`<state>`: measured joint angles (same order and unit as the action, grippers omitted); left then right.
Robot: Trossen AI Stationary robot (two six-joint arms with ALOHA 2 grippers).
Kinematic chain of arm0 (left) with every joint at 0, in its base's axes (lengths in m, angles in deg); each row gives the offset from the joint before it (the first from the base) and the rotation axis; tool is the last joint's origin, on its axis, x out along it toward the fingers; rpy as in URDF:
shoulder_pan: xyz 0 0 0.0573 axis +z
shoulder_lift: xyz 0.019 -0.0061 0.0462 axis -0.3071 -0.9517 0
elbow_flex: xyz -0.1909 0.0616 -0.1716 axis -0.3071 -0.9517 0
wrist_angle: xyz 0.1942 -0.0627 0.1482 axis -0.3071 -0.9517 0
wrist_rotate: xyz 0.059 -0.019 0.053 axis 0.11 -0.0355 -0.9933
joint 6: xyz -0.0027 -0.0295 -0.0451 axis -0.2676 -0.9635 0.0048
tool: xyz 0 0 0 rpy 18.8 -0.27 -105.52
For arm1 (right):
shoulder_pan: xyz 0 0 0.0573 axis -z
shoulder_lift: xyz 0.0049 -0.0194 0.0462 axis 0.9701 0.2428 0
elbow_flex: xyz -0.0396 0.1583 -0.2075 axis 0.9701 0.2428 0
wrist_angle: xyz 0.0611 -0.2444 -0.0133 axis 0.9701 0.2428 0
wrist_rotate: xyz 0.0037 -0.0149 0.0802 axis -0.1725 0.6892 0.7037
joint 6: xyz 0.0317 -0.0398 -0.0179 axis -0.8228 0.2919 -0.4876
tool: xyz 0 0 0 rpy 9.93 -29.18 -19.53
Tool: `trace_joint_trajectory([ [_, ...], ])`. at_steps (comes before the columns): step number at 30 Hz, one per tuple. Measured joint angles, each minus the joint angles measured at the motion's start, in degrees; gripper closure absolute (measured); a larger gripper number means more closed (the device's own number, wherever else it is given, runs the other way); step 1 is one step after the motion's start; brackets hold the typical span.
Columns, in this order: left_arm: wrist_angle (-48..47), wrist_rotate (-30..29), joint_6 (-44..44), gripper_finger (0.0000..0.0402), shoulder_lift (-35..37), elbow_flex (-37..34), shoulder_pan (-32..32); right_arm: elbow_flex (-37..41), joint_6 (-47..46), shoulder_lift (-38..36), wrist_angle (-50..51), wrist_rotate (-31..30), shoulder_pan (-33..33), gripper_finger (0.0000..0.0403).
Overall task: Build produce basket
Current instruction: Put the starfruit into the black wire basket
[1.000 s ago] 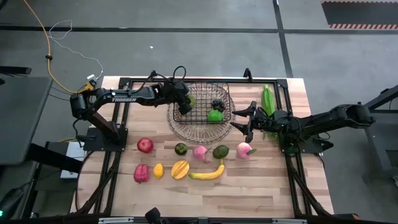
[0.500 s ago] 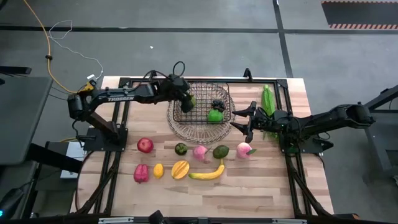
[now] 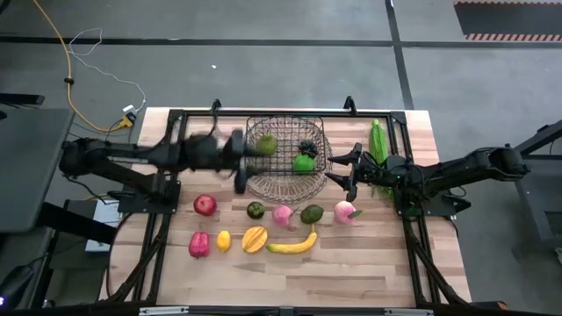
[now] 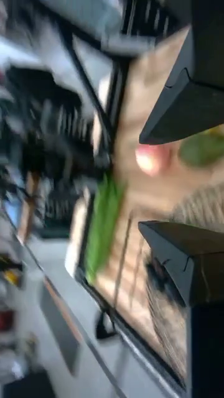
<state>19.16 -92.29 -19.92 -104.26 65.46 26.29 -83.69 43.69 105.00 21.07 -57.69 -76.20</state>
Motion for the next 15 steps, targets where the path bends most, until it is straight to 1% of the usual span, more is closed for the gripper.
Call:
trace_joint_trajectory([
  [3,11.14,-3.62,0.45,0.0202,3.86,-9.14,-7.41,0.00,0.00,0.00,0.06,0.00,0.00,0.0167],
  [5,19.40,-6.53,1.45,0.0202,5.06,-14.84,-12.19,0.00,0.00,0.00,0.07,0.00,0.00,0.0167],
  [8,29.06,-13.10,3.84,0.0202,5.75,-21.69,-18.45,0.00,-0.05,0.00,0.06,0.01,0.00,0.0167],
  [10,33.76,-18.15,5.20,0.0202,5.78,-24.60,-21.52,0.00,-0.08,0.00,0.03,0.02,0.00,0.0167],
  [12,35.72,-23.11,5.62,0.0202,5.80,-26.23,-23.67,0.00,-0.11,0.00,0.06,0.02,0.00,0.0167],
  [14,36.52,-26.53,6.70,0.0202,5.80,-26.61,-24.85,0.00,-0.11,0.00,0.04,0.02,0.00,0.0167],
  [15,36.63,-27.29,7.28,0.0202,5.81,-26.61,-25.21,0.00,-0.05,0.00,0.04,0.02,0.00,0.0167],
])
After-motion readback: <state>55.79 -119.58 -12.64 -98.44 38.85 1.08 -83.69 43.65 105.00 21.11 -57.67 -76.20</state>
